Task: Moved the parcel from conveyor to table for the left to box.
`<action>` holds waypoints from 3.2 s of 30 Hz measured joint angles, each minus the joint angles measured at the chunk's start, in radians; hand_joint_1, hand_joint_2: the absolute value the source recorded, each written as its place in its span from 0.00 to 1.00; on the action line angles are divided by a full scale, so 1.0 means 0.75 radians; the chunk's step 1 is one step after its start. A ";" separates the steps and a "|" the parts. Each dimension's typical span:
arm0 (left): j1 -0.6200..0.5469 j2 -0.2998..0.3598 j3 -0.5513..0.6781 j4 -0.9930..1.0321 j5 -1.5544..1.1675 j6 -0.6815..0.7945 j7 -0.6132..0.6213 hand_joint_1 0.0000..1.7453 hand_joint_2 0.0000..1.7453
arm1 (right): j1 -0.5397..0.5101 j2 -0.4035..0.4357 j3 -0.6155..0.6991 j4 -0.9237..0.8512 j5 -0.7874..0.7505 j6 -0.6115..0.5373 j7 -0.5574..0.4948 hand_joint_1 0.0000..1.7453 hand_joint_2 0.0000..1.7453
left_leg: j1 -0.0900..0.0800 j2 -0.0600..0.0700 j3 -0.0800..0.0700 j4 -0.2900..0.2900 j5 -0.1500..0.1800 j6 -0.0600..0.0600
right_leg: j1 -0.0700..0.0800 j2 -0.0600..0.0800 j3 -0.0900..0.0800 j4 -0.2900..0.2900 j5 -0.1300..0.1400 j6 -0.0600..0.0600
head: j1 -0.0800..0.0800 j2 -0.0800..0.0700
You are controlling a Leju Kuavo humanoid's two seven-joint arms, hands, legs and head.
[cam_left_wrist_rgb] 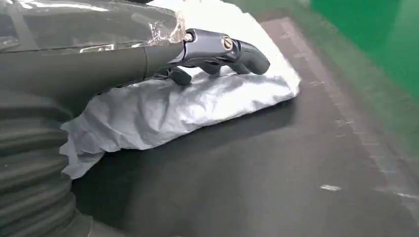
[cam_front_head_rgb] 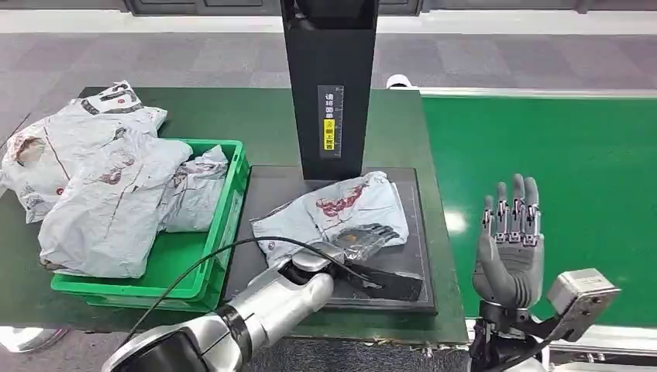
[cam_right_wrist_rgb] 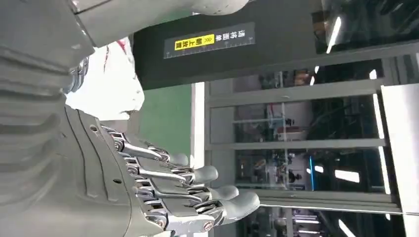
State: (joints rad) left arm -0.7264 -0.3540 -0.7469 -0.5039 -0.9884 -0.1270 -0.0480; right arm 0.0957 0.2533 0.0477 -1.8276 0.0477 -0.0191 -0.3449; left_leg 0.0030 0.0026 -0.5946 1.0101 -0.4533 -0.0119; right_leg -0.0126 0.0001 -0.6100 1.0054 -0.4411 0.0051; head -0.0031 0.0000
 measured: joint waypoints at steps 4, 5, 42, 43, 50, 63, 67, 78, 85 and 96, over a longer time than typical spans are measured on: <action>-0.068 0.016 0.000 0.073 -0.012 0.022 0.056 0.00 1.00 | -0.008 -0.001 0.000 0.022 -0.008 -0.002 -0.012 0.00 1.00 | 0.000 0.000 0.000 0.000 0.000 0.000 | 0.000 0.000 0.000 0.000 0.000 0.000 | 0.000 0.000; -0.078 0.021 0.000 0.084 -0.012 0.022 0.057 0.00 1.00 | -0.010 -0.001 0.000 0.025 -0.008 -0.002 -0.013 0.00 1.00 | 0.000 0.000 0.000 0.000 0.000 0.000 | 0.000 0.000 0.000 0.000 0.000 0.000 | 0.000 0.000; -0.244 0.120 0.070 0.147 -0.294 0.218 0.177 0.00 1.00 | -0.103 -0.013 0.000 0.189 -0.024 0.144 -0.073 0.00 1.00 | 0.000 -0.002 0.000 0.000 0.002 0.000 | 0.000 -0.001 0.001 0.001 0.000 0.000 | 0.000 0.000; -0.239 0.122 0.070 0.150 -0.298 0.188 0.162 0.00 1.00 | -0.103 -0.015 0.000 0.193 -0.028 0.151 -0.076 0.00 1.00 | 0.000 -0.002 -0.001 0.000 0.002 0.000 | 0.000 -0.001 0.001 0.001 0.000 0.000 | 0.000 0.000; -0.218 0.148 0.066 0.190 -0.333 -0.078 -0.009 0.00 1.00 | -0.141 -0.030 0.001 0.260 -0.050 0.195 -0.088 0.00 1.00 | 0.000 -0.004 0.000 0.000 0.002 0.000 | 0.000 -0.003 0.002 0.001 0.000 0.000 | 0.000 0.000; -0.237 0.162 0.036 0.205 -0.337 -0.203 -0.140 0.96 1.00 | -0.154 -0.046 0.010 0.300 -0.060 0.215 -0.089 0.00 1.00 | 0.000 -0.004 0.009 0.000 0.002 0.000 | 0.000 -0.003 0.010 0.000 0.000 0.000 | 0.000 0.000; -0.237 0.168 0.022 0.205 -0.334 -0.187 -0.143 1.00 1.00 | -0.154 -0.053 0.011 0.306 -0.064 0.216 -0.090 0.00 1.00 | 0.000 -0.004 0.010 -0.001 0.002 0.001 | 0.000 -0.004 0.012 0.000 -0.001 0.000 | -0.001 0.000; -0.221 0.172 0.021 0.207 -0.315 -0.125 -0.117 1.00 1.00 | -0.148 -0.063 0.015 0.306 -0.073 0.216 -0.107 0.00 1.00 | 0.000 -0.004 0.010 0.000 0.002 0.001 | 0.000 -0.005 0.012 0.000 0.000 0.000 | 0.000 0.000; -0.214 0.172 0.021 0.207 -0.293 -0.062 -0.087 1.00 1.00 | -0.131 -0.063 0.015 0.296 -0.074 0.194 -0.097 0.00 1.00 | 0.000 -0.004 0.009 -0.001 0.002 0.001 | 0.000 -0.004 0.010 0.000 0.000 0.000 | 0.000 0.000; -0.190 0.191 0.041 0.128 -0.322 0.311 0.122 1.00 1.00 | -0.029 -0.063 0.015 0.203 -0.058 0.153 -0.095 0.00 1.00 | 0.000 -0.004 0.007 0.000 0.002 0.001 | 0.000 -0.004 0.008 0.000 -0.001 0.000 | 0.000 0.000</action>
State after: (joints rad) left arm -0.8691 -0.2108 -0.7164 -0.4079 -1.2298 0.1065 0.0438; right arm 0.0742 0.2060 0.0591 -1.6756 0.0041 0.0958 -0.4162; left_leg 0.0031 -0.0005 -0.5893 1.0098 -0.4521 -0.0113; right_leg -0.0127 -0.0029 -0.6041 1.0057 -0.4415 0.0052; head -0.0031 0.0000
